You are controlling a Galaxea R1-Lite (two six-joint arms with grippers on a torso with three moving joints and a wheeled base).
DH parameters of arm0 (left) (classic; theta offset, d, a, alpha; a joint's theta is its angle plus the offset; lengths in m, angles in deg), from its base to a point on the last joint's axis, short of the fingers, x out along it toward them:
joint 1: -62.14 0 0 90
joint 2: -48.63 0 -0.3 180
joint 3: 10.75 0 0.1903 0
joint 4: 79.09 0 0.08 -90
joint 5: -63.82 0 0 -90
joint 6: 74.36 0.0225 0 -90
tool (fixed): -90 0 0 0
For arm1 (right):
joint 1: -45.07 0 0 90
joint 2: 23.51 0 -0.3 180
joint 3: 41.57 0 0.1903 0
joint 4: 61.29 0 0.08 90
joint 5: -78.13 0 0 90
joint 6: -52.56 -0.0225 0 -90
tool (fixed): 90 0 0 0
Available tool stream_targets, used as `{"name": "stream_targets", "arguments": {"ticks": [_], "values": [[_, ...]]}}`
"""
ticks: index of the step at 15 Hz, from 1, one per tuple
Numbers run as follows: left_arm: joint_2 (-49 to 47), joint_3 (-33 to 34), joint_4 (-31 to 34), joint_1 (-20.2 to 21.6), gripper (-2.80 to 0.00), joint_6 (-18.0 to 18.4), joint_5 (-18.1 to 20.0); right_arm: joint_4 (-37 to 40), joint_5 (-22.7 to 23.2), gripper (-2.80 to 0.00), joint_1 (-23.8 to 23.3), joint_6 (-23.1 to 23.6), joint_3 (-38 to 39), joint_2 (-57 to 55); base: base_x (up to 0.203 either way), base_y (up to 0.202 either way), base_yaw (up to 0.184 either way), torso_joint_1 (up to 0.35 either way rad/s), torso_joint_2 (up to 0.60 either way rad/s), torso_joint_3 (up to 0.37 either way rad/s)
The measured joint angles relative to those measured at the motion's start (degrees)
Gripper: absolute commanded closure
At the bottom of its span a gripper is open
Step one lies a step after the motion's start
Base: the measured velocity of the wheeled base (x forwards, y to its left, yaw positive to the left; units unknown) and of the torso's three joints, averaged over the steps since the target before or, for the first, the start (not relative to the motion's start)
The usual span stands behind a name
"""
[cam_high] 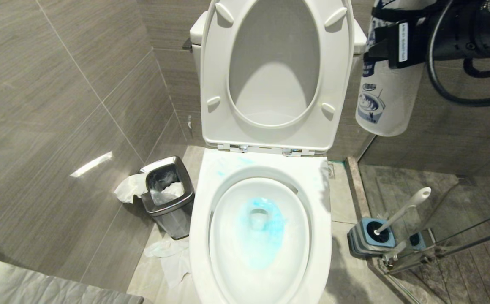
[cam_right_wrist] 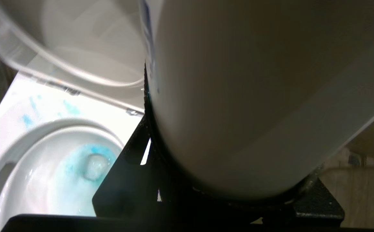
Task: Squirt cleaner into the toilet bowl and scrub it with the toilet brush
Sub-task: Place the cleaning agent on the floor
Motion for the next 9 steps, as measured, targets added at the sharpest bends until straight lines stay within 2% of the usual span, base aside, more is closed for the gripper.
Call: {"name": "stream_targets", "arguments": {"ticks": [2,7,9], "values": [[0.00,0.00,-0.02,0.00,0.00,0.01,0.00,-0.16,1.81,0.00,-3.34,-2.72,3.27,2.95,0.000,0.000,0.000,0.000,0.00,0.000],[0.00,0.00,-0.01,0.00,0.00,0.01,0.01,-0.96,6.44,0.00,-8.90,-3.30,18.88,11.38,0.000,0.000,0.000,0.000,0.00,0.000],[0.00,0.00,-0.02,0.00,0.00,0.01,0.00,-6.22,7.16,0.00,-11.64,-3.64,24.49,13.35,0.000,0.000,0.000,0.000,0.00,0.000]]}}
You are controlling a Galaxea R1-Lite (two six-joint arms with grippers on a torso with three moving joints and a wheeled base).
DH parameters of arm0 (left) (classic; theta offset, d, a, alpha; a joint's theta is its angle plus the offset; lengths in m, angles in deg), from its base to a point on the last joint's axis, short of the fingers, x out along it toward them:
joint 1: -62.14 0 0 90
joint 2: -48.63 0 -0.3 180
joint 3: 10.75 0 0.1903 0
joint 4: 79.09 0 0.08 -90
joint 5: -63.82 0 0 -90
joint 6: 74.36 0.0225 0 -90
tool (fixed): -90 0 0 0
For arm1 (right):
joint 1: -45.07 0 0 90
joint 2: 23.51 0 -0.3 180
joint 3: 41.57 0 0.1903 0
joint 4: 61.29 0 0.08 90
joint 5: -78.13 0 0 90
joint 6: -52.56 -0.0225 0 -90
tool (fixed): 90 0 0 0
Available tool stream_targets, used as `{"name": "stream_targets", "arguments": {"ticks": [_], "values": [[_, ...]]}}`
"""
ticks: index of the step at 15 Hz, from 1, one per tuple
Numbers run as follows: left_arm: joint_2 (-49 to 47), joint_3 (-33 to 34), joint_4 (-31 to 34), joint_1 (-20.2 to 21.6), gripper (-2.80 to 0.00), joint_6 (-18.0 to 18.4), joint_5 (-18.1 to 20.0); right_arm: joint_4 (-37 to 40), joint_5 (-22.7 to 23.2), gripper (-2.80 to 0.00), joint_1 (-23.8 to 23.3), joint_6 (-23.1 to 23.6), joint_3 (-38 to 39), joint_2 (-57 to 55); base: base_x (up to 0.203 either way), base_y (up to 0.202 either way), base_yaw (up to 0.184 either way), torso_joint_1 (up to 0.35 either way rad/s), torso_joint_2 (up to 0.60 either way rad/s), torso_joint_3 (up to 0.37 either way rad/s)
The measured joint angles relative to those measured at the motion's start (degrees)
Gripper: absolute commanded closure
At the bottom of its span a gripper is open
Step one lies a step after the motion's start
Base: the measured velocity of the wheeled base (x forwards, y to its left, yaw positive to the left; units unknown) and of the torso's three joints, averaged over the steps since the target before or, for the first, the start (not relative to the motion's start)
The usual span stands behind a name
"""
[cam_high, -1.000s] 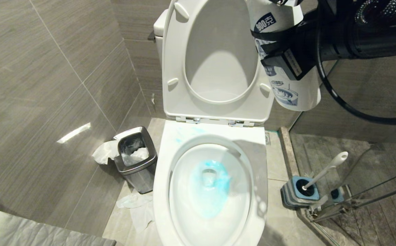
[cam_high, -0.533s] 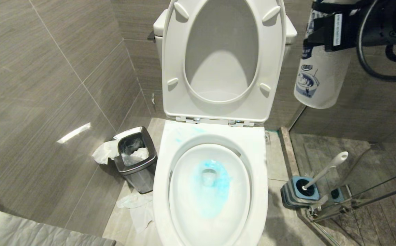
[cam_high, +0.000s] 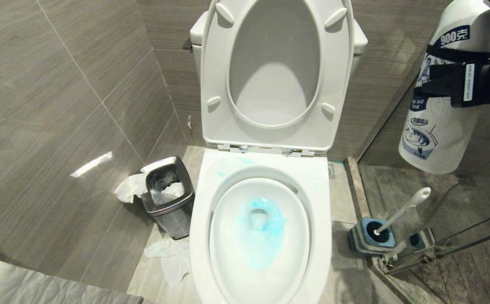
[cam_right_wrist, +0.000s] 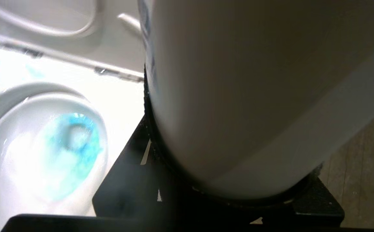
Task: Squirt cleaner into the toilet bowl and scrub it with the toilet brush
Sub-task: Place the cleaning agent on the floor
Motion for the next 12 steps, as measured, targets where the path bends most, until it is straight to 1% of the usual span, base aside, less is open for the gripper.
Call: {"name": "stream_targets", "arguments": {"ticks": [1,4,5,8,9,12], "values": [[0.00,0.00,0.00,0.00,0.00,0.00,-0.01,-3.79,1.44,0.00,-1.97,-0.40,2.79,0.63,0.000,0.000,0.000,0.000,0.00,0.000],[0.00,0.00,0.00,0.00,0.00,0.00,0.00,-14.24,9.05,0.00,-8.29,-1.15,12.07,1.58,0.000,0.000,0.000,0.000,0.00,0.000],[0.00,0.00,0.00,-0.02,0.00,-0.03,-0.02,-18.22,10.46,0.00,-9.94,-1.21,15.54,1.62,0.000,0.000,0.000,0.000,0.00,0.000],[0.00,0.00,0.00,0.00,0.00,-0.02,0.00,-30.54,12.99,0.00,-13.28,-1.03,24.96,0.79,0.000,0.000,0.000,0.000,0.00,0.000],[0.00,0.00,0.00,0.00,0.00,-0.02,-0.02,-33.81,13.33,0.00,-13.98,-0.84,26.72,0.07,0.000,0.000,0.000,0.000,0.00,0.000],[0.00,0.00,0.00,-0.02,0.00,-0.02,-0.02,-38.38,13.40,0.00,-14.96,-0.65,28.63,-3.29,0.000,0.000,0.000,0.000,0.00,0.000]]}}
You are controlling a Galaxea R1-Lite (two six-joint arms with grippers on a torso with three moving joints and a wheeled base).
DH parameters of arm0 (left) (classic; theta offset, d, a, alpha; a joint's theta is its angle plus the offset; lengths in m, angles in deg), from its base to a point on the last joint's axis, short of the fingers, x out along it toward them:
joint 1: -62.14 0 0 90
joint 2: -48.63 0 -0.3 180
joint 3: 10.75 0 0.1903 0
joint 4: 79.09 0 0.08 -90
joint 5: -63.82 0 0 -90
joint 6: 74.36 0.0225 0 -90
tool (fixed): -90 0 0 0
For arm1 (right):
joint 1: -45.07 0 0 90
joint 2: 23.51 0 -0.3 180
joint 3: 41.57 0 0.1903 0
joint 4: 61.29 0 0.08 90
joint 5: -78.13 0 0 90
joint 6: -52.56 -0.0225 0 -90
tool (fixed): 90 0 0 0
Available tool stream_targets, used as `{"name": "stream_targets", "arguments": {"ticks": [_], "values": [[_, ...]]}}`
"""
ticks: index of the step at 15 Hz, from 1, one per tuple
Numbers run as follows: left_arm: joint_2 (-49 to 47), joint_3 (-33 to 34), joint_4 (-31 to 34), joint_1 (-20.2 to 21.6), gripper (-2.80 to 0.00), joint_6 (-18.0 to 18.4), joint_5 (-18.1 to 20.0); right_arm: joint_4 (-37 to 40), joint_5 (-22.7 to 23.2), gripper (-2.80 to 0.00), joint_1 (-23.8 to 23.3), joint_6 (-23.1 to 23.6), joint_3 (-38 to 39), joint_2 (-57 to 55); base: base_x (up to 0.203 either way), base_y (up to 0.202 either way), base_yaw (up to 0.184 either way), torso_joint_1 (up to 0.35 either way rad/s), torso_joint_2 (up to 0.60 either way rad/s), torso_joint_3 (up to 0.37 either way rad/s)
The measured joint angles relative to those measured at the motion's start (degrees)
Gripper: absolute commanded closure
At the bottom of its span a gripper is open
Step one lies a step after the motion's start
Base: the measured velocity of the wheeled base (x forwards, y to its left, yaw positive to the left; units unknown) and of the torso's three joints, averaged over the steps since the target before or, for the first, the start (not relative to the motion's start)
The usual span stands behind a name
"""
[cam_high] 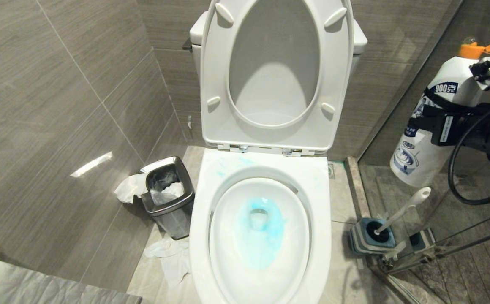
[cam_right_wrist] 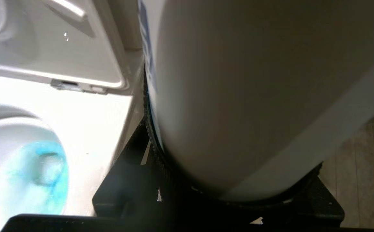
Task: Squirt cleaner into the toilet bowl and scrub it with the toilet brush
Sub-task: Place the cleaning agent on the floor
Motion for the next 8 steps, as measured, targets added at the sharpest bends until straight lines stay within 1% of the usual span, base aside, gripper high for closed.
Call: {"name": "stream_targets", "arguments": {"ticks": [3,6,8], "values": [[0.00,0.00,0.00,0.00,0.00,0.00,0.02,-8.51,-0.22,0.00,-0.26,0.16,0.39,-5.81,0.000,0.000,0.000,0.000,0.00,0.000],[0.00,0.00,0.00,0.00,0.00,0.00,0.00,-20.61,-0.51,0.00,-0.41,2.19,0.80,-14.60,0.000,0.000,0.000,0.000,0.00,0.000],[0.00,0.00,-0.02,0.00,0.00,0.02,0.00,-28.11,-1.48,0.00,-0.43,3.29,-0.19,-21.85,0.000,0.000,0.000,0.000,0.00,0.000]]}}
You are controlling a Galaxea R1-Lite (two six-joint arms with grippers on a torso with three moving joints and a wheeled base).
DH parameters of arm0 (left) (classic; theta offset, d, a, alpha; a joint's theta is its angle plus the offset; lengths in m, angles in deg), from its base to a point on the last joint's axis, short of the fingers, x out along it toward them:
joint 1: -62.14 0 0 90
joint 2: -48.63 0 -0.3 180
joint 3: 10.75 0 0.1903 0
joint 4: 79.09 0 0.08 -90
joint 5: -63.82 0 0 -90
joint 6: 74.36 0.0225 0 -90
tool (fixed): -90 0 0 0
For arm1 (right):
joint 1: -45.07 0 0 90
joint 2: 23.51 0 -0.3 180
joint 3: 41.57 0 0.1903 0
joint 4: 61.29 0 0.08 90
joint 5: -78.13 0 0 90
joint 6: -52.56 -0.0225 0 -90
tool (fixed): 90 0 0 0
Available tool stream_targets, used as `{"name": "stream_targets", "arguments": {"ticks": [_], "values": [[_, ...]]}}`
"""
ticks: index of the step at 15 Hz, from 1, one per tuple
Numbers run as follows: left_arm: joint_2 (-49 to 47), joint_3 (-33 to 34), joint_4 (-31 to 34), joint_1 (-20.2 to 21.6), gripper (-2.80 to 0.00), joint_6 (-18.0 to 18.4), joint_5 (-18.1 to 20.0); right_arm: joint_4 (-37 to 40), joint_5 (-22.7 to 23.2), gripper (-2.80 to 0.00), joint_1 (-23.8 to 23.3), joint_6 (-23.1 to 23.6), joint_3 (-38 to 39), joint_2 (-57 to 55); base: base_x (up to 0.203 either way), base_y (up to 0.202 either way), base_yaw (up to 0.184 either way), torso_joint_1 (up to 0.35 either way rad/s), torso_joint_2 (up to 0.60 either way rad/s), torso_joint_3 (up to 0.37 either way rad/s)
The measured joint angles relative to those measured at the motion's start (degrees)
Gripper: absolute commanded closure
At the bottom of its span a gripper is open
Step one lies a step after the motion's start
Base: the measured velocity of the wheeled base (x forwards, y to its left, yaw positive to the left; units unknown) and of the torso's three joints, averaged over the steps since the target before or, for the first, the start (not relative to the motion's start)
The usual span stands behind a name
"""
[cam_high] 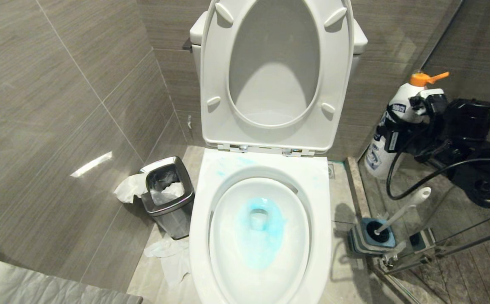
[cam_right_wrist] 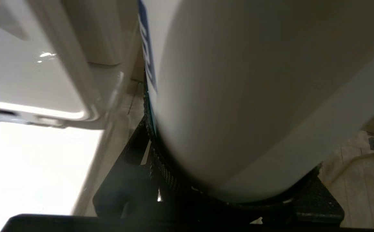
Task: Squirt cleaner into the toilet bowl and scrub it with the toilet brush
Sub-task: Place the cleaning agent on the floor
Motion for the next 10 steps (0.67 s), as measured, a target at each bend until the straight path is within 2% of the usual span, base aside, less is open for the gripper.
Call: {"name": "stream_targets", "arguments": {"ticks": [4,10], "values": [[0.00,0.00,0.02,0.02,0.00,0.00,0.01,-9.44,-1.32,0.00,0.24,0.73,-8.35,-14.68,0.000,0.000,0.000,0.000,0.00,0.000],[0.00,0.00,0.01,0.02,0.00,-0.02,0.00,-11.58,-1.14,0.00,2.56,0.95,-22.43,-30.17,0.000,0.000,0.000,0.000,0.00,0.000]]}}
